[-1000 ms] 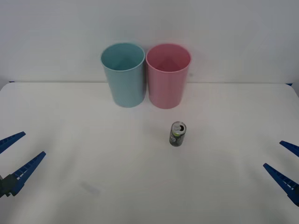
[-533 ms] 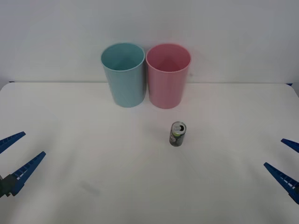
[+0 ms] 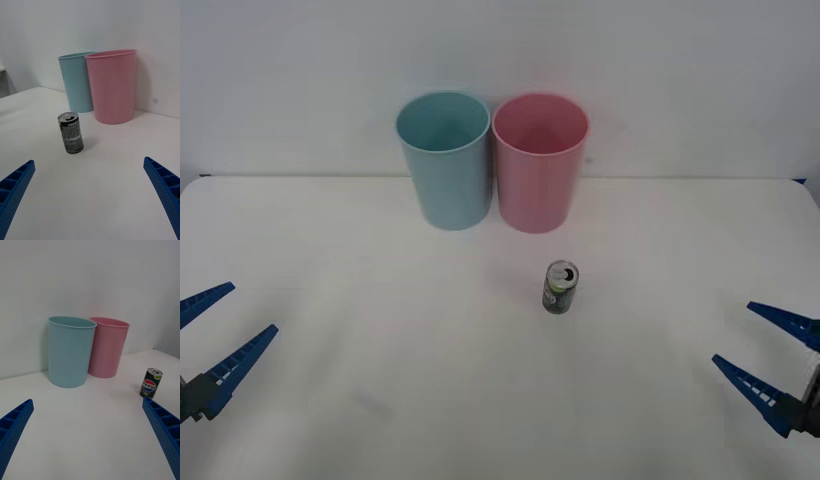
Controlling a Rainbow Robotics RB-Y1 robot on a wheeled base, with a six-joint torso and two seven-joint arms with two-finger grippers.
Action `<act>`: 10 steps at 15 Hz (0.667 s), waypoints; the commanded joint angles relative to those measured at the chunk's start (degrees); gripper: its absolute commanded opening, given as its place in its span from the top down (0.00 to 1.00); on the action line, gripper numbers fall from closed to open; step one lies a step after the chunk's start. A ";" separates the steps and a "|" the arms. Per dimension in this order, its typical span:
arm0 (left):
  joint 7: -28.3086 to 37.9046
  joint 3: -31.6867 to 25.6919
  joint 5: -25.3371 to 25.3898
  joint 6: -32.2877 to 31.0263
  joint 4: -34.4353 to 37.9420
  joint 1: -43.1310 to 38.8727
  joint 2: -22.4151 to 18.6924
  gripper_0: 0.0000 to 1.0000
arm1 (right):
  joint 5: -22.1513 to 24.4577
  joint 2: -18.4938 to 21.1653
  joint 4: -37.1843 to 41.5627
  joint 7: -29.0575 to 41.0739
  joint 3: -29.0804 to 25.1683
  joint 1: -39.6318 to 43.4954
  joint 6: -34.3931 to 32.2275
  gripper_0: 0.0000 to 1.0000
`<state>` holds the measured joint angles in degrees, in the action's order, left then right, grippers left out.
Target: Grasp the object on the table and drop it into the matching bin: aluminum can to the light blue bin, PET bottle to the pink bin.
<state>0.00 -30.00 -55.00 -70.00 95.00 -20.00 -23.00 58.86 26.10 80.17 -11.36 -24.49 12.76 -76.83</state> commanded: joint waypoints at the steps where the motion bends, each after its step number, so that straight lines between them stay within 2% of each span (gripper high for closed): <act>1: 0.00 0.00 0.00 0.00 0.00 0.00 0.00 0.00 | 0.56 -1.40 -0.37 -0.95 2.69 -1.51 3.62 0.00; 6: 0.00 0.00 0.00 0.00 0.00 0.00 0.00 0.00 | 3.37 -3.95 -7.31 -3.15 5.86 -7.31 4.58 0.00; 10: 0.00 0.00 0.00 0.00 0.00 0.00 0.00 0.00 | 8.12 -8.35 -7.92 -3.94 5.77 -10.30 7.48 0.00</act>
<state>0.00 -30.00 -55.00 -70.00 95.00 -20.00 -23.00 65.93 18.80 72.26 -15.20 -18.72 3.08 -70.23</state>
